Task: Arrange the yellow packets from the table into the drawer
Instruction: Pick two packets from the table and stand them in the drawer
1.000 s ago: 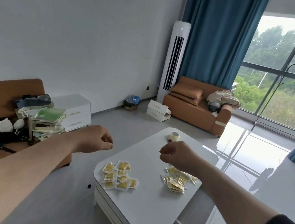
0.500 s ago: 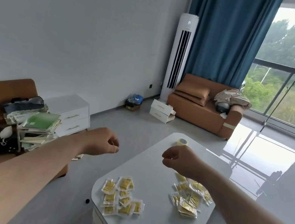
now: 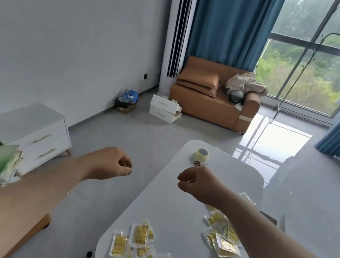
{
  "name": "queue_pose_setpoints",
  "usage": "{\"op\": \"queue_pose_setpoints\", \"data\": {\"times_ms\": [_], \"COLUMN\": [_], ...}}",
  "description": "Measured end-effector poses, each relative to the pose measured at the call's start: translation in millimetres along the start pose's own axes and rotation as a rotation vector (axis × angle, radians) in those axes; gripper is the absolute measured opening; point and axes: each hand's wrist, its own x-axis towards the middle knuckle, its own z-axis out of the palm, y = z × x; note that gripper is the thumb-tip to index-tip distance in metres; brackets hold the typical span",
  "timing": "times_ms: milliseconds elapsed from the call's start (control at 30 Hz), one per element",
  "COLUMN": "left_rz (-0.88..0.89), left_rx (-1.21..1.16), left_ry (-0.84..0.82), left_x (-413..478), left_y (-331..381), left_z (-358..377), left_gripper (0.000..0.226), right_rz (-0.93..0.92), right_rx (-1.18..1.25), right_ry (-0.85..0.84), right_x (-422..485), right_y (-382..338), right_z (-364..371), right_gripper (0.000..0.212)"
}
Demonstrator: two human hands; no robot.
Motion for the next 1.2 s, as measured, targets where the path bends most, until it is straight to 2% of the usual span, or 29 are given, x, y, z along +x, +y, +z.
{"op": "queue_pose_setpoints", "data": {"times_ms": [133, 367, 467, 533, 767, 1067, 1133, 1200], "left_rz": [0.006, -0.095, -0.187, -0.241, -0.397, -0.544, -0.568, -0.613], "left_rx": [0.02, -0.153, -0.26, -0.312, -0.461, -0.668, -0.646, -0.479], "left_ry": [-0.06, -0.081, -0.094, -0.109, -0.152, -0.176, -0.178, -0.18], "left_x": [46.6, 97.5, 108.0, 114.4, 138.9, 179.0, 186.0, 191.8], "left_y": [-28.1, -73.2, -99.0, -117.9, -169.6, -242.1, -254.5, -266.5], "left_z": [5.2, 58.0, 100.1, 133.9, 251.1, 370.6, 394.1, 418.9], "left_gripper": [0.022, 0.02, 0.017, 0.006, 0.011, 0.006, 0.007, 0.026], "right_rz": [0.047, 0.132, 0.182, 0.215, 0.279, 0.269, 0.26, 0.254], "right_rx": [0.012, 0.09, 0.135, 0.144, 0.173, 0.208, 0.211, 0.202], "right_ry": [-0.01, -0.045, -0.108, -0.162, -0.325, -0.386, -0.389, -0.389], "right_x": [37.0, 100.9, 118.8, 127.9, 145.3, 178.2, 184.7, 191.4], "right_y": [9.9, 56.4, 86.9, 109.6, 183.8, 258.6, 270.1, 280.7], "right_z": [11.3, 51.1, 85.6, 114.5, 225.3, 342.3, 361.6, 379.0], "right_gripper": [0.024, 0.022, 0.021, 0.021, 0.024, 0.025, 0.023, 0.023]}}
